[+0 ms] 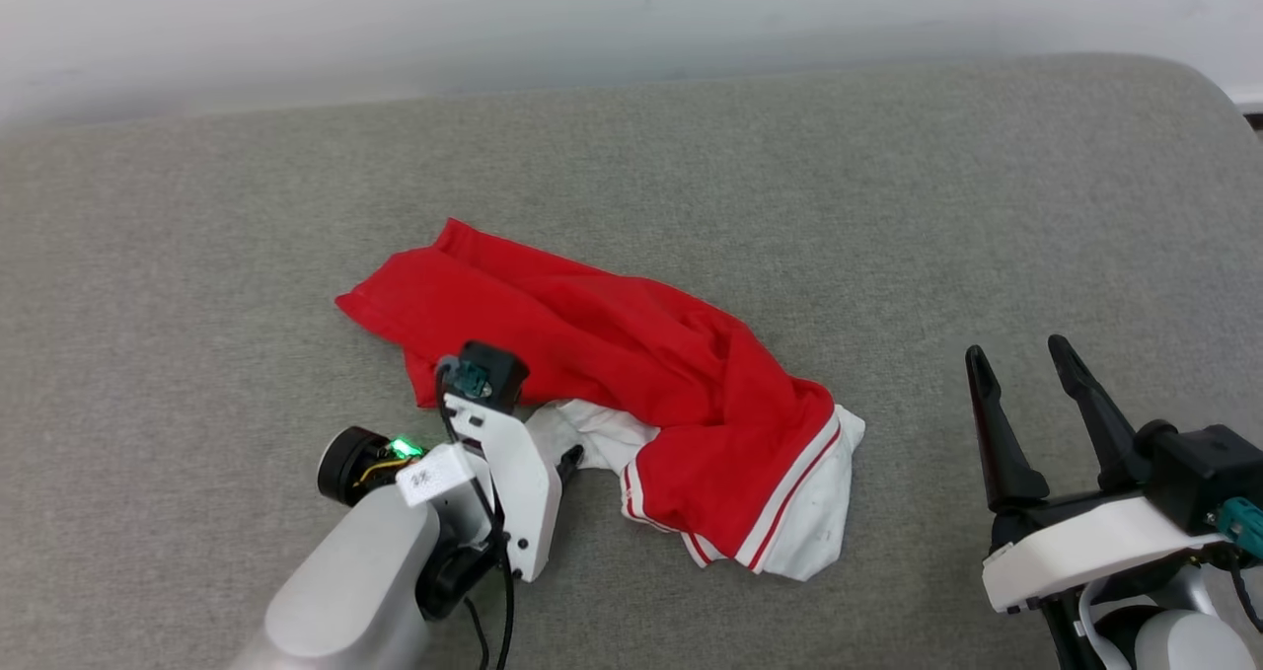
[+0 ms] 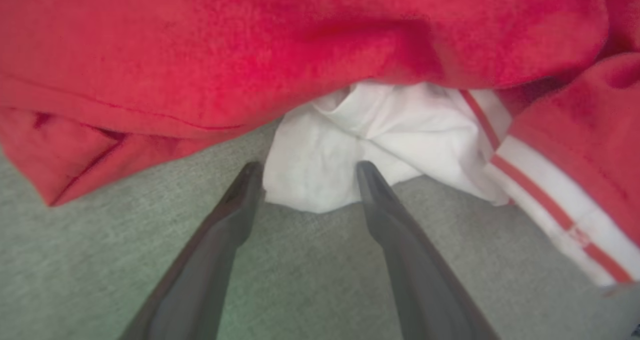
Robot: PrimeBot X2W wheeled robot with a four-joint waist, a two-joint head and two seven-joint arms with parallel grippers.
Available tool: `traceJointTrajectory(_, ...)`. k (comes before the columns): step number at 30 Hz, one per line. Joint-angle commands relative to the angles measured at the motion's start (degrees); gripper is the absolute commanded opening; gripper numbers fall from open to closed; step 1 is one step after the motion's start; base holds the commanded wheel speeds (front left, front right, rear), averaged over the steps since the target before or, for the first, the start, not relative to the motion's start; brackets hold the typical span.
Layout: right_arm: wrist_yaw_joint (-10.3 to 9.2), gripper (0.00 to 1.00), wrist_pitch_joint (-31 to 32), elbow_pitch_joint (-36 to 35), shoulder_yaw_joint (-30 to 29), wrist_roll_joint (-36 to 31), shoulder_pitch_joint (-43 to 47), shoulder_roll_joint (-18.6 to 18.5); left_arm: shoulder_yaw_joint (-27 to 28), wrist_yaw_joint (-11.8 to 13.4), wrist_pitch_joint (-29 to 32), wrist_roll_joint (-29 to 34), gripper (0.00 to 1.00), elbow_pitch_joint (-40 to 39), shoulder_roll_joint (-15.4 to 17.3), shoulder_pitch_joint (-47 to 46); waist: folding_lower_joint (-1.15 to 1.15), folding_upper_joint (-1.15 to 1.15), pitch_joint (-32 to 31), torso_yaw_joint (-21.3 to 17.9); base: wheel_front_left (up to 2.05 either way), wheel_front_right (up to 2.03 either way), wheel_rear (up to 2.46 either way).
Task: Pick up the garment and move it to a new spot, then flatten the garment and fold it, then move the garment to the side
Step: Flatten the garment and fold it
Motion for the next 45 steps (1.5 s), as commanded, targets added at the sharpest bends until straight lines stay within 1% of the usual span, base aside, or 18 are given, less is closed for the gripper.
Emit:
traceJointTrajectory(1, -0.04, 1.0, -0.37, 0.13, 0.07, 0.62, -0.74, 0.1, -0.54, -0.38, 0.93, -0.27, 1.0, 0.69, -0.29, -0.55, -0.01, 0.0, 0.81, -0.83, 0.0, 0.0, 0.0)
traceJointTrajectory(4, -0.04, 1.0, -1.02, 0.97, -0.11, 0.63, -1.12, 0.1, -2.39, -1.67, 4.09, -0.76, 1.0, 3.0, -0.55, -0.67, -0.01, 0.0, 1.21, -1.21, 0.0, 0.0, 0.0)
traceJointTrajectory(5, -0.04, 1.0, -1.24, 1.27, -0.17, 0.69, -1.21, 0.1, -2.93, -1.89, 4.92, -1.03, 0.6, 3.52, -0.66, -0.66, -0.01, 0.0, 1.27, -1.27, 0.0, 0.0, 0.0)
traceJointTrajectory(6, -0.04, 1.0, -1.34, 1.46, -0.22, 0.7, -1.35, 0.1, -3.65, -2.2, 5.79, -1.01, 0.33, 4.04, -0.69, -0.58, -0.01, 0.0, 1.3, -1.29, 0.0, 0.0, 0.0)
traceJointTrajectory(7, -0.04, 1.0, -1.49, 1.61, -0.24, 0.75, -1.46, 0.1, -4.09, -2.38, 6.3, -1.0, 0.0, 4.32, -0.67, -0.55, -0.01, 0.0, 1.32, -1.27, 0.0, 0.0, 0.0)
traceJointTrajectory(8, -0.04, 1.0, -1.55, 1.79, -0.28, 0.82, -1.53, 0.1, -4.57, -2.64, 6.74, -1.11, 0.0, 4.51, -0.62, -0.43, -0.01, 0.0, 1.27, -1.22, 0.0, 0.0, 0.0)
traceJointTrajectory(12, -0.04, 1.0, -1.89, 2.55, -0.53, 0.92, -1.52, 0.1, -4.82, -2.7, 4.28, -0.02, 0.0, 3.0, 0.45, -1.22, -0.01, 0.0, 0.69, -0.57, 0.0, 0.0, 0.0)
traceJointTrajectory(15, -0.04, 1.0, -2.09, 2.78, -0.82, 0.96, -1.17, 0.09, -3.82, -1.53, 1.51, 0.81, 0.0, -0.08, 1.59, -1.89, -0.01, 0.0, -0.14, 0.25, 0.0, 0.0, 0.0)
traceJointTrajectory(19, -0.04, 1.0, -2.15, 3.1, -1.35, 1.11, -0.17, 0.1, -1.82, 0.93, -0.58, 0.96, 0.0, -6.64, 3.68, -0.48, -0.01, 0.0, -1.68, 1.54, 0.0, 0.0, 0.0)
traceJointTrajectory(24, -0.04, 1.0, -1.8, 3.21, -2.11, 1.28, 0.85, 0.09, 1.67, 5.56, -0.59, 0.71, 0.0, -17.13, 8.1, 3.51, -0.01, 0.0, -3.74, 3.32, 0.0, 0.0, 0.0)
traceJointTrajectory(29, -0.04, 1.0, -1.42, 2.98, -2.84, 1.2, 1.99, 0.09, 6.4, 11.66, -0.04, -0.53, 0.0, -26.96, 12.46, 9.99, -0.01, 0.0, -5.49, 4.62, 0.0, 0.0, 0.0)
traceJointTrajectory(32, -0.04, 1.0, -1.03, 2.42, -3.2, 1.03, 2.68, 0.09, 9.94, 15.64, 0.04, -2.02, 0.0, -30.6, 14.49, 14.91, -0.01, 0.0, -6.27, 5.13, 0.0, 0.0, 0.0)
traceJointTrajectory(35, -0.04, 1.0, -0.7, 1.86, -3.41, 0.68, 3.37, 0.09, 13.72, 19.32, -0.42, -3.97, 0.0, -32.32, 16.05, 20.98, -0.01, 0.0, -6.86, 5.25, 0.0, 0.0, 0.0)
traceJointTrajectory(38, -0.04, 1.0, -0.27, 1.2, -3.82, 0.5, 4.17, 0.09, 17.12, 21.8, -1.52, -6.76, 0.0, -32.14, 16.13, 27.25, -0.01, 0.0, -7.35, 5.26, 0.0, 0.0, 0.0)
traceJointTrajectory(40, -0.04, 1.0, 0.19, 0.8, -4.12, 0.34, 4.31, 0.1, 18.84, 22.63, -2.48, -8.95, 0.0, -31.04, 15.38, 30.91, -0.01, 0.0, -7.58, 5.2, 0.0, 0.0, 0.0)
traceJointTrajectory(42, -0.04, 1.0, 0.44, 0.39, -4.28, 0.24, 4.73, 0.1, 19.95, 22.32, -3.77, -10.68, 0.0, -29.36, 14.41, 33.34, -0.01, 0.0, -7.72, 5.17, 0.0, 0.0, 0.0)
traceJointTrajectory(45, -0.04, 1.0, 0.89, 0.02, -4.44, 0.26, 5.3, 0.1, 20.43, 21.07, -5.73, -12.88, 0.0, -26.02, 12.41, 35.06, -0.01, 0.0, -8.14, 5.01, 0.0, 0.0, 0.0)
